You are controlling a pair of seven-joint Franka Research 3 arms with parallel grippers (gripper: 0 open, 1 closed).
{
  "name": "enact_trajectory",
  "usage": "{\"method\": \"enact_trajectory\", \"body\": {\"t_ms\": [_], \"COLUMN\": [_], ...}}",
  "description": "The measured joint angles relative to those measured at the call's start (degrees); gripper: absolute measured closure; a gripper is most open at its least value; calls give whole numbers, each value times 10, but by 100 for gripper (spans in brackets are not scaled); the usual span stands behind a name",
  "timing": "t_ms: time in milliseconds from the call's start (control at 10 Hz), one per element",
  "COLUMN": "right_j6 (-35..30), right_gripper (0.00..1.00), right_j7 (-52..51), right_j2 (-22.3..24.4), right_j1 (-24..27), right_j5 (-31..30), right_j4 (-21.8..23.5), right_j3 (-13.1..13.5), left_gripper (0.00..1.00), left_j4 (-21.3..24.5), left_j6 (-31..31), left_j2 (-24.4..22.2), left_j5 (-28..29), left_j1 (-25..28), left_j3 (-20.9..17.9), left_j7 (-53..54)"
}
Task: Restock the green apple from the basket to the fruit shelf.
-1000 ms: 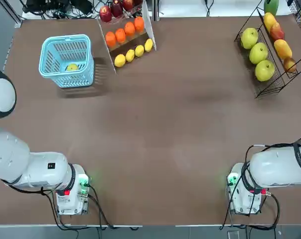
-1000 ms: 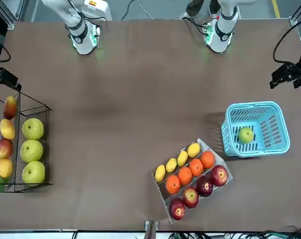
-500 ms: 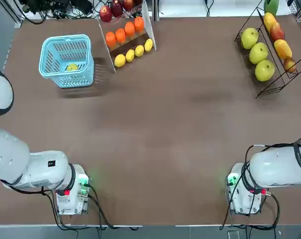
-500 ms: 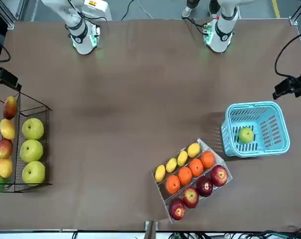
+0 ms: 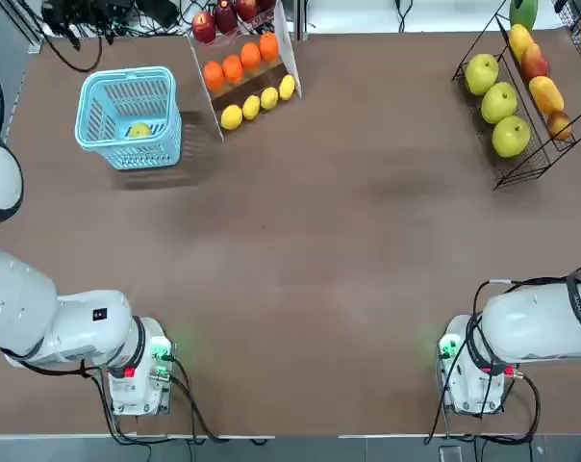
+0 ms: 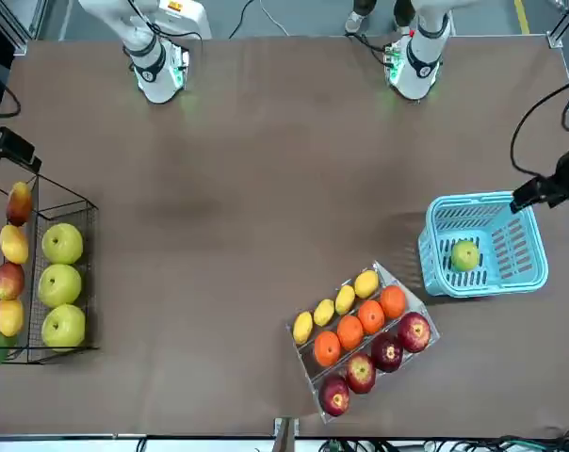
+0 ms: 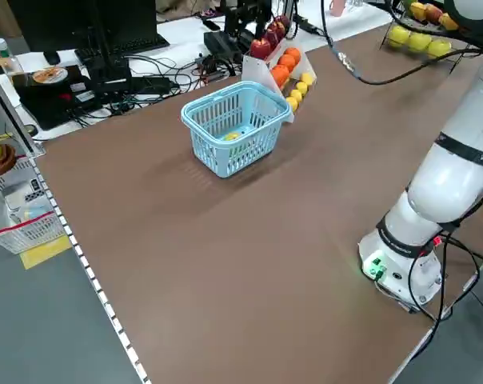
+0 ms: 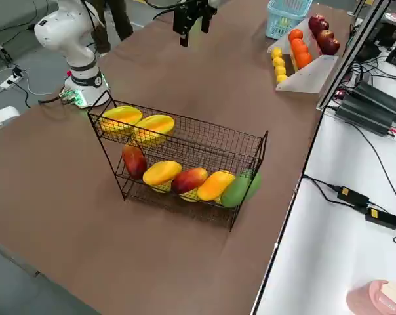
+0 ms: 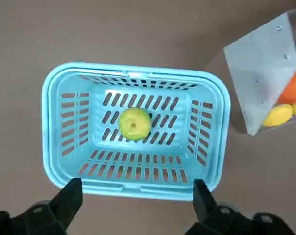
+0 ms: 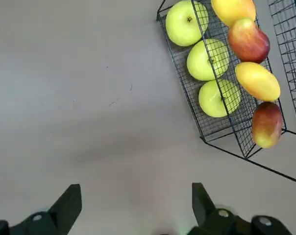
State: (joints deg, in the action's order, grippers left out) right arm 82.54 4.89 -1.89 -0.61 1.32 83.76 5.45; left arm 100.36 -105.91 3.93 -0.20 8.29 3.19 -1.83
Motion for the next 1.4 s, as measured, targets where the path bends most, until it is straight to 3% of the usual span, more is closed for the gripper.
{"method": "enact_trajectory", "body": {"t_ms": [800,1400], "right_j6": [-2,-1], "right_gripper": [0,0], "right_j7": [0,0], "right_j2": [0,0], "right_j1": [0,0], "right_j5": [0,0], "right_j4": [0,0], "right_j3": [0,0], "left_gripper": [1,5], "left_j4": [94,100], "left_j6": [-143,-191], "left_j2": [56,118], "left_j5": [18,18], "left_j1": [15,15], "left_j3": [1,1], "left_j7": [0,-3]}}
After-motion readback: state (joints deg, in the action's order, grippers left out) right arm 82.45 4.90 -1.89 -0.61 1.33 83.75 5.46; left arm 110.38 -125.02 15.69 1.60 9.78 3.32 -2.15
